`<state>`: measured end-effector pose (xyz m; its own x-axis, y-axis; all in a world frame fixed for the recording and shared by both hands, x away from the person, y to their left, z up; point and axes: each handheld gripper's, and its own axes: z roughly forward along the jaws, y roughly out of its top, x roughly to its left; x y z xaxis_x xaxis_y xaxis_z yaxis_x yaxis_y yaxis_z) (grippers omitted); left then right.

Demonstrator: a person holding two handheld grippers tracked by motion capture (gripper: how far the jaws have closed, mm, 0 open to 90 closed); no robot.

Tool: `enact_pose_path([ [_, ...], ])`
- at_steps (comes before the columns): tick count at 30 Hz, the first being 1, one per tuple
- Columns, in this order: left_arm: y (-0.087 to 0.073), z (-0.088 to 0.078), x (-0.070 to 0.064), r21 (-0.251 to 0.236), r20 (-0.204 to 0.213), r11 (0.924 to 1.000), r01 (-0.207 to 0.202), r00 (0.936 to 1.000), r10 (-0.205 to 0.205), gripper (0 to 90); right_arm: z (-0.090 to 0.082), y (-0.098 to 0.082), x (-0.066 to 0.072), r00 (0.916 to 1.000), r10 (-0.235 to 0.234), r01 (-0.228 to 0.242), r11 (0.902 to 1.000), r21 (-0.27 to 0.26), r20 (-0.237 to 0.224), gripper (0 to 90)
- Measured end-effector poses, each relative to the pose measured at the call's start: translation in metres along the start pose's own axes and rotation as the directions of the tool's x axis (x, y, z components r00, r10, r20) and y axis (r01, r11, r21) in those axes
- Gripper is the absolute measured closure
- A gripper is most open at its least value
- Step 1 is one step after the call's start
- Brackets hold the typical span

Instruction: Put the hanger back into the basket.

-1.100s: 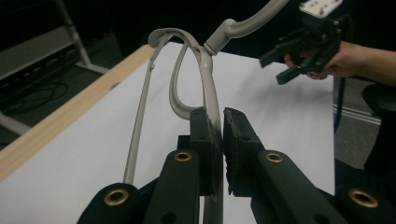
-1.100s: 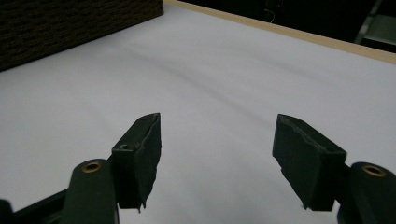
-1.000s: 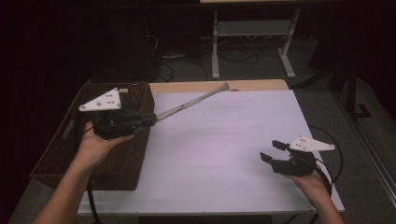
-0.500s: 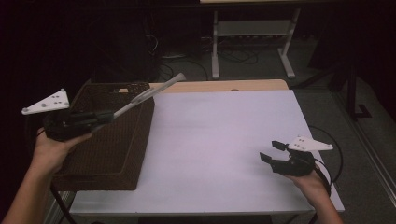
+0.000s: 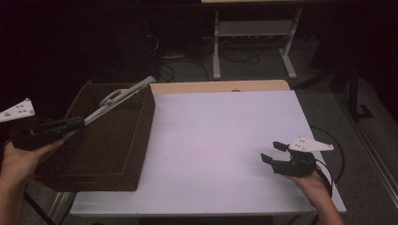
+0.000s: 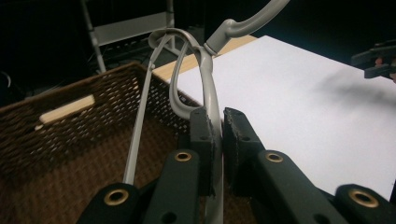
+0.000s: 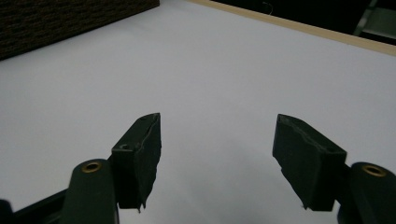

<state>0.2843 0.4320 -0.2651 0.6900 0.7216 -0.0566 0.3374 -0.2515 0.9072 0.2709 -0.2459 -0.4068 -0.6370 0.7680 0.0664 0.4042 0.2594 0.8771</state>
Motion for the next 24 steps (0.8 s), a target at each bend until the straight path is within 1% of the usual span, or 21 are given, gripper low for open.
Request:
enact_pose_path([
  [3, -0.006, -0.004, 0.006, 0.009, -0.008, 0.9999, 0.014, 0.9999, -0.014, 83.5, 0.0, 0.0, -0.001, 1.0, -0.002, 0.002, 1.0, 0.001, 0.0, 31.7],
  [6, -0.013, -0.006, 0.009, 0.014, -0.015, 0.9996, 0.023, 0.9996, -0.023, 83.4, 0.0, 0.0, -0.001, 1.0, -0.002, 0.002, 1.0, 0.005, 0.002, 31.7],
  [8, -0.017, -0.004, 0.012, 0.03, -0.036, 0.9993, 0.022, 0.9991, -0.021, 83.4, 0.0, 0.0, -0.002, 1.0, -0.002, 0.002, 1.0, 0.004, 0.004, 31.7],
  [9, -0.019, -0.004, 0.013, 0.045, -0.042, 0.9987, 0.022, 0.9989, -0.02, 83.4, 0.0, 0.0, -0.002, 1.0, -0.001, 0.001, 1.0, 0.004, 0.005, 31.7],
  [12, -0.024, -0.005, 0.016, 0.063, -0.054, 0.9976, 0.028, 0.9982, -0.025, 83.4, -0.001, -0.001, -0.003, 1.0, 0.001, -0.001, 1.0, -0.001, 0.006, 31.7],
  [15, -0.03, -0.001, 0.02, 0.07, -0.046, 0.9966, 0.043, 0.9981, -0.04, 83.4, 0.001, -0.001, -0.003, 1.0, 0.005, -0.005, 1.0, 0.002, 0.004, 31.7],
  [18, -0.034, 0.007, 0.023, 0.084, -0.027, 0.9951, 0.051, 0.9984, -0.049, 83.4, 0.001, 0.0, -0.002, 1.0, 0.002, -0.002, 1.0, 0.004, 0.004, 31.7],
  [20, -0.036, 0.012, 0.024, 0.104, -0.016, 0.9932, 0.052, 0.9986, -0.051, 83.3, 0.001, 0.0, -0.002, 1.0, 0.002, -0.002, 1.0, 0.004, 0.004, 31.7],
  [22, -0.036, 0.016, 0.024, 0.122, -0.019, 0.9911, 0.052, 0.9986, -0.05, 83.3, 0.001, 0.0, -0.002, 1.0, 0.0, 0.0, 1.0, 0.004, 0.004, 31.6],
  [23, -0.037, 0.019, 0.025, 0.137, -0.014, 0.9892, 0.053, 0.9986, -0.051, 83.3, 0.001, 0.0, -0.002, 1.0, 0.002, -0.002, 1.0, 0.004, 0.002, 31.7],
  [24, -0.038, 0.02, 0.025, 0.142, -0.011, 0.9883, 0.056, 0.9984, -0.055, 83.3, 0.001, 0.0, -0.003, 1.0, -0.001, 0.001, 1.0, 0.003, 0.001, 31.6],
])
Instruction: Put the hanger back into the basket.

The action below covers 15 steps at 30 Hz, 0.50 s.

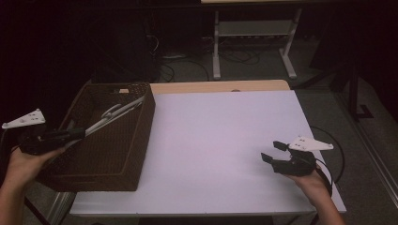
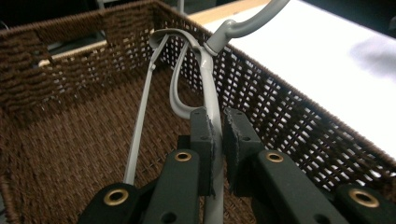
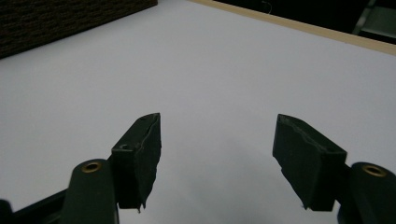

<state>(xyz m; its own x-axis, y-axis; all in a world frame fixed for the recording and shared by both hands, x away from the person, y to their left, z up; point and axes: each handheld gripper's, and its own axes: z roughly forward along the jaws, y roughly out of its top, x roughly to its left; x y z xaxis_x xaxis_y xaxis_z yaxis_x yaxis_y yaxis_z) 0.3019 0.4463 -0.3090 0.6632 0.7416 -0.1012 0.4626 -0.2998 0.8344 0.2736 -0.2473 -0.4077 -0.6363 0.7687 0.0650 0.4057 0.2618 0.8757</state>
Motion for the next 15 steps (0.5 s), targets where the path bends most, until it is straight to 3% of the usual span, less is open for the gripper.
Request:
enact_pose_path([
  [6, -0.004, 0.0091, 0.0058, 0.032, 0.0, 0.9993, 0.016, 0.9999, -0.016, 82.9, -0.0011, 0.0007, -0.0005, 1.0, 0.001, -0.001, 1.0, -0.006, -0.002, 31.5],
  [8, -0.0055, 0.0112, 0.0068, 0.023, -0.014, 0.9997, 0.009, 0.9999, -0.009, 81.6, -0.0016, 0.001, -0.0006, 1.0, 0.0, 0.0, 1.0, -0.008, -0.003, 31.5],
  [15, -0.0051, 0.0094, 0.0081, -0.013, -0.016, 0.9997, 0.022, 0.9996, -0.022, 64.7, -0.003, 0.0034, 0.0021, 1.0, -0.002, 0.002, 0.9999, -0.015, -0.005, 31.2],
])
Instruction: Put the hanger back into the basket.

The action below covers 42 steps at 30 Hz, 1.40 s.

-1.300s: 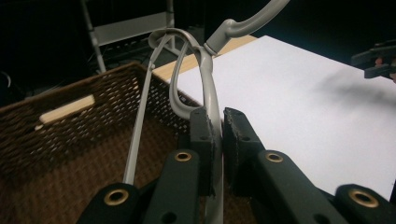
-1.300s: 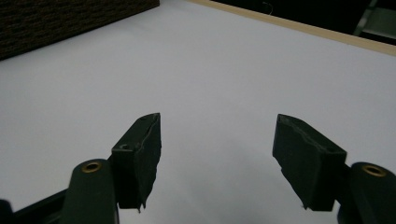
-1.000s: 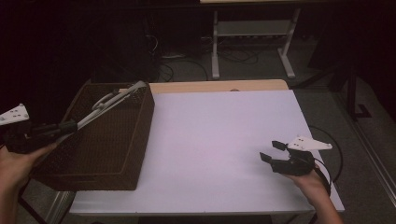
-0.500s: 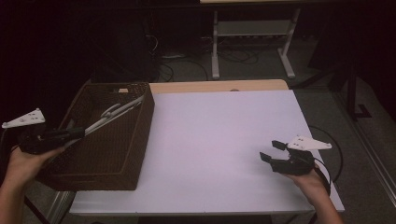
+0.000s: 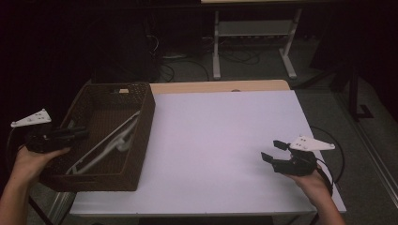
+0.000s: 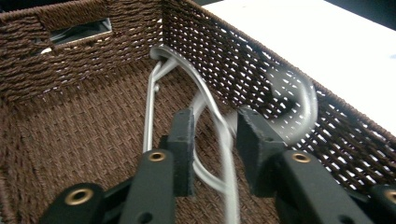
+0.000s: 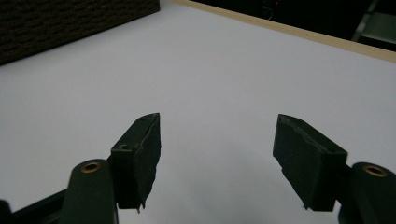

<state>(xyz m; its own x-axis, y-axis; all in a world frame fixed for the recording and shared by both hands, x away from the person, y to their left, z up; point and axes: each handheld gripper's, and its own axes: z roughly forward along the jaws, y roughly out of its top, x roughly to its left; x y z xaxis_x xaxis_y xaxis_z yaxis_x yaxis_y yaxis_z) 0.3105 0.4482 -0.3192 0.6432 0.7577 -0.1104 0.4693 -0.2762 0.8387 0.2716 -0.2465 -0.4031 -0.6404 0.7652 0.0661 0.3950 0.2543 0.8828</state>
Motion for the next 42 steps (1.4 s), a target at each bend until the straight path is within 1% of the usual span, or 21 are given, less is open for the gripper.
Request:
enact_pose_path([
  [1, 0.001, -0.001, -0.001, -0.004, 0.005, 1.0, 0.002, 1.0, -0.002, 61.3, 0.0, 0.0, 0.0, 1.0, -0.004, 0.004, 1.0, -0.003, 0.002, 31.0],
  [5, 0.006, -0.001, -0.008, -0.041, 0.023, 0.999, 0.016, 0.9996, -0.015, 47.1, 0.001, 0.003, 0.001, 0.9999, 0.002, -0.002, 1.0, -0.008, -0.017, 28.6],
  [7, 0.011, -0.001, -0.015, -0.063, 0.032, 0.998, 0.006, 0.9995, -0.004, 43.9, 0.0, 0.006, 0.003, 0.9998, -0.005, 0.004, 0.9999, -0.011, -0.02, 26.3],
  [8, 0.013, 0.0, -0.018, -0.075, 0.037, 0.9971, 0.01, 0.9993, -0.007, 42.4, 0.0, 0.008, 0.004, 0.9998, -0.008, 0.008, 0.9998, -0.015, -0.017, 24.3],
  [10, 0.016, 0.002, -0.024, -0.09, 0.056, 0.9959, 0.0, 0.9984, 0.005, 39.7, 0.0, 0.011, 0.006, 0.9998, -0.005, 0.005, 0.9997, -0.024, -0.017, 21.7],
  [13, 0.023, 0.006, -0.034, -0.113, 0.065, 0.9936, -0.008, 0.9978, 0.016, 33.4, -0.001, 0.017, 0.008, 0.9998, -0.005, 0.004, 0.9994, -0.035, -0.019, 16.1],
  [15, 0.028, 0.009, -0.042, -0.136, 0.073, 0.9906, -0.012, 0.9971, 0.022, 28.8, -0.001, 0.02, 0.009, 0.9998, -0.002, 0.001, 0.9989, -0.048, -0.02, 14.6],
  [17, 0.033, 0.013, -0.05, -0.165, 0.08, 0.986, -0.023, 0.9961, 0.036, 24.5, -0.002, 0.023, 0.01, 0.9998, -0.006, 0.005, 0.9981, -0.062, -0.018, 13.6],
  [18, 0.035, 0.015, -0.054, -0.175, 0.087, 0.9843, -0.023, 0.9955, 0.038, 22.7, -0.002, 0.025, 0.011, 0.9998, 0.001, -0.002, 0.9976, -0.07, -0.019, 13.4],
  [19, 0.037, 0.018, -0.058, -0.183, 0.092, 0.9827, -0.024, 0.9949, 0.042, 21.2, -0.003, 0.026, 0.01, 0.9998, -0.002, 0.001, 0.9973, -0.073, -0.02, 13.0],
  [21, 0.041, 0.023, -0.067, -0.194, 0.1, 0.9803, -0.038, 0.9932, 0.059, 19.1, -0.004, 0.028, 0.011, 0.9998, 0.01, -0.012, 0.9963, -0.085, -0.018, 11.7],
  [24, 0.046, 0.03, -0.078, -0.204, 0.115, 0.9774, -0.055, 0.9901, 0.08, 15.8, -0.005, 0.032, 0.011, 0.9999, 0.01, -0.01, 0.995, -0.1, -0.009, 8.2],
  [27, 0.049, 0.039, -0.089, -0.225, 0.141, 0.973, -0.053, 0.9862, 0.086, 13.7, -0.006, 0.036, 0.012, 0.9998, 0.019, -0.02, 0.9931, -0.115, -0.005, 4.1],
  [30, 0.051, 0.047, -0.099, -0.236, 0.151, 0.9701, -0.057, 0.984, 0.094, 9.9, -0.006, 0.041, 0.012, 0.9997, 0.025, -0.026, 0.9907, -0.133, -0.006, 1.2],
  [31, 0.051, 0.05, -0.103, -0.244, 0.154, 0.968, -0.057, 0.9832, 0.097, 8.7, -0.006, 0.042, 0.012, 0.9995, 0.03, -0.031, 0.9899, -0.138, -0.005, 1.1],
  [32, 0.052, 0.053, -0.106, -0.251, 0.158, 0.966, -0.061, 0.982, 0.103, 7.3, -0.006, 0.044, 0.011, 0.9997, 0.022, -0.023, 0.9894, -0.143, -0.005, 0.9],
  [33, 0.052, 0.055, -0.11, -0.256, 0.159, 0.9645, -0.064, 0.9814, 0.107, 5.2, -0.006, 0.045, 0.012, 0.9997, 0.024, -0.025, 0.9887, -0.148, -0.009, 0.7],
  [35, 0.052, 0.061, -0.118, -0.272, 0.155, 0.9598, -0.069, 0.9812, 0.114, 2.0, -0.006, 0.048, 0.013, 0.9995, 0.025, -0.028, 0.9876, -0.154, -0.017, 0.7],
  [38, 0.052, 0.07, -0.127, -0.295, 0.161, 0.9531, -0.069, 0.9795, 0.121, 0.0, -0.004, 0.053, 0.014, 0.9997, 0.016, -0.019, 0.9852, -0.17, -0.018, 0.7],
  [41, 0.05, 0.078, -0.133, -0.301, 0.164, 0.9506, -0.075, 0.9781, 0.129, 0.0, -0.004, 0.058, 0.015, 0.9996, 0.016, -0.02, 0.9815, -0.19, -0.025, 0.7],
  [42, 0.049, 0.082, -0.136, -0.305, 0.171, 0.9499, -0.067, 0.9773, 0.125, 0.0, -0.004, 0.06, 0.016, 0.9992, 0.024, -0.029, 0.9804, -0.195, -0.031, 0.7],
])
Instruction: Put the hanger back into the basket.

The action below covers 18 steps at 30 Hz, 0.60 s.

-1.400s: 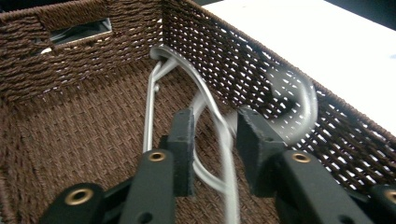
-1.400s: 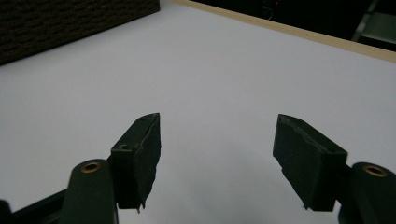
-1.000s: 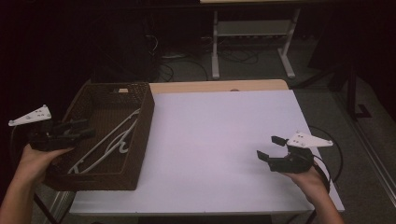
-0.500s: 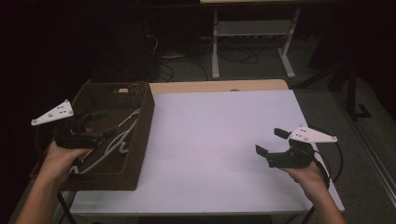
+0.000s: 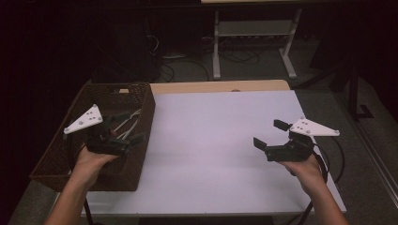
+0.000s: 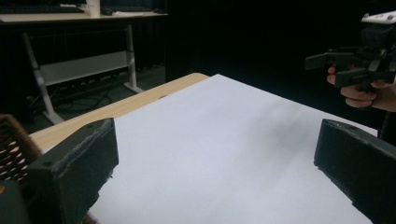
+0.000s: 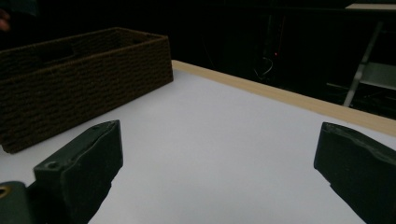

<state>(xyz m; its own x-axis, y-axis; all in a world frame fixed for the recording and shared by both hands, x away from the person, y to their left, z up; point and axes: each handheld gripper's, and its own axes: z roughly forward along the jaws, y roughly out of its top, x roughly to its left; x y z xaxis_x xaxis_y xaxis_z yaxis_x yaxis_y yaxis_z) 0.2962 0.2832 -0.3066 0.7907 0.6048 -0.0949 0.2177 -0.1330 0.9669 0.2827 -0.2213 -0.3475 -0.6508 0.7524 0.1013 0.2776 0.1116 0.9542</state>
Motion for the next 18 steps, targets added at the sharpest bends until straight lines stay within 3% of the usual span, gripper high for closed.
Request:
enact_pose_path([
  [8, -0.01, 0.017, -0.009, -0.028, 0.028, 0.9995, 0.011, 0.9996, -0.01, 0.0, 0.004, 0.011, 0.004, 1.0, -0.001, 0.001, 0.9991, -0.042, -0.009, 0.5],
  [18, -0.017, 0.023, -0.011, -0.016, 0.036, 0.9998, 0.013, 0.9993, -0.013, 0.0, 0.005, 0.017, 0.009, 0.9998, -0.013, 0.012, 0.9983, -0.056, -0.014, 0.5],
])
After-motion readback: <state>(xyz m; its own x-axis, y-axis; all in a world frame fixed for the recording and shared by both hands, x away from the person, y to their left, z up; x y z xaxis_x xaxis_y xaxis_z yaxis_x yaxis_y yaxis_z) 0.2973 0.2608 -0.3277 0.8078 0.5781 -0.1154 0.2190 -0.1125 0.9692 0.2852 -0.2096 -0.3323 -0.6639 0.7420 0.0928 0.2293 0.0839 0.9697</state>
